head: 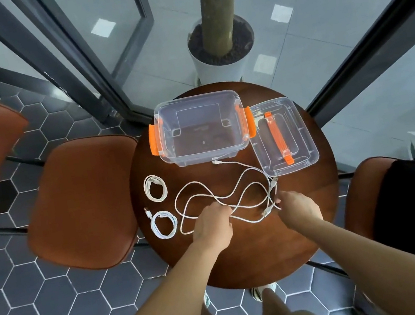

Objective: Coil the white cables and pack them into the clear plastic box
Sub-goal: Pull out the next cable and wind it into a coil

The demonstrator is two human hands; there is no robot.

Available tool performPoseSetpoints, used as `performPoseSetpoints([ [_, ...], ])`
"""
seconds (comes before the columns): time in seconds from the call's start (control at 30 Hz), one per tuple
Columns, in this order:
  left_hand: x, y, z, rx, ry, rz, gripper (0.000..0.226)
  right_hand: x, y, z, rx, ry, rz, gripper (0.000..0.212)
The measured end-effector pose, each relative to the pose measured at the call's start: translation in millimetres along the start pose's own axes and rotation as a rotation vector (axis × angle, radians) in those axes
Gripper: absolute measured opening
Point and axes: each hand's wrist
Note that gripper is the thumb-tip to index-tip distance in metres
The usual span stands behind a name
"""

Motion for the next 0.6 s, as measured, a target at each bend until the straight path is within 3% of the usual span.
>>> performPoseSetpoints([
  [0.1,4,2,-2,0.065,-0.011,-0.071,0.046,2,-7,2,-0.006,-0.006,-0.037,0.019],
  [0.27,6,18,-12,0.165,-0.003,-0.242,0.023,11,-21,9,0.214,-0.119,-0.33,0.021],
  [0.43,-6,21,2,0.038,0.196,0.233,0.02,12,-22,21,0.465,-0.109,-0.947,0.028],
  [0.6,-35,26,24,0.193,0.151,0.385,0.013,-15,-32,32,0.62,-0.123,-1.539,0.031],
])
Point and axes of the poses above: each hand's wrist, its own z-axis away from the middle knuckle, its own x-axis out of the palm, y = z × x, and after that the axes turned 4 degrees about y, right-handed
